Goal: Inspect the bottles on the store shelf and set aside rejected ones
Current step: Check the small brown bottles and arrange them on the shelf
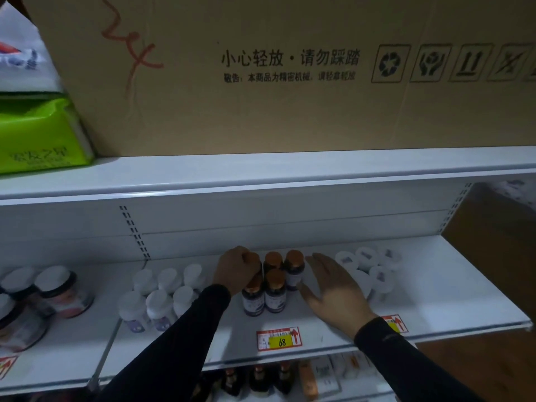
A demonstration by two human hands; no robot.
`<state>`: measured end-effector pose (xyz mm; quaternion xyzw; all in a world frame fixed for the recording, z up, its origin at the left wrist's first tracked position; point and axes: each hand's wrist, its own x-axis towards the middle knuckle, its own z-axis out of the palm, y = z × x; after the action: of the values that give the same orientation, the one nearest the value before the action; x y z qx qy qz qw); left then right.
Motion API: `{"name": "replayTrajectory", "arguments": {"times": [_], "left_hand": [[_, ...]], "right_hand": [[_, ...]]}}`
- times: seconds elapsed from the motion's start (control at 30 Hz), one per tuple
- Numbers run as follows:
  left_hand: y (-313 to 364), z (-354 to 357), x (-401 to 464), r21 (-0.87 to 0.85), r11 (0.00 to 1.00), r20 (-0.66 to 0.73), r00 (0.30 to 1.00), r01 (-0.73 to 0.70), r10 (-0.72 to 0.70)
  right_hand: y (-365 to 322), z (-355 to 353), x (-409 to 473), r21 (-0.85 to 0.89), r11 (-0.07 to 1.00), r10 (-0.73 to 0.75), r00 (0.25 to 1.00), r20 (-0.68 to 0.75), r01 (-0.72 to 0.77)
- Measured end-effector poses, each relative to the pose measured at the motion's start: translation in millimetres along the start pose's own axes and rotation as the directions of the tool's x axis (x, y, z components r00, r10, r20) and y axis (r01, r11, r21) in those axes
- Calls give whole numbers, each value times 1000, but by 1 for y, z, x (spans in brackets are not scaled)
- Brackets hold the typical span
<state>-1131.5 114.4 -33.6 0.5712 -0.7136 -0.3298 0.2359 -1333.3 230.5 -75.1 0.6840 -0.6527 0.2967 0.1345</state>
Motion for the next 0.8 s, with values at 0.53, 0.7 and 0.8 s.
{"name": "replayTrajectory", "arguments": {"times": [0.53, 0.7, 0.8], "left_hand": [[16, 9, 15, 188, 955, 182, 964, -228, 194], [28, 25, 17, 359, 902, 184, 966, -240, 184], [31, 27, 15, 394, 885, 134, 968, -248, 211]], "right_hand": [[-2, 3, 4, 42, 999, 7, 1000, 20, -8], [-5, -5, 0, 39, 999, 22, 999, 41, -23], [-6, -10, -4, 19, 999, 45, 996, 72, -47]]}}
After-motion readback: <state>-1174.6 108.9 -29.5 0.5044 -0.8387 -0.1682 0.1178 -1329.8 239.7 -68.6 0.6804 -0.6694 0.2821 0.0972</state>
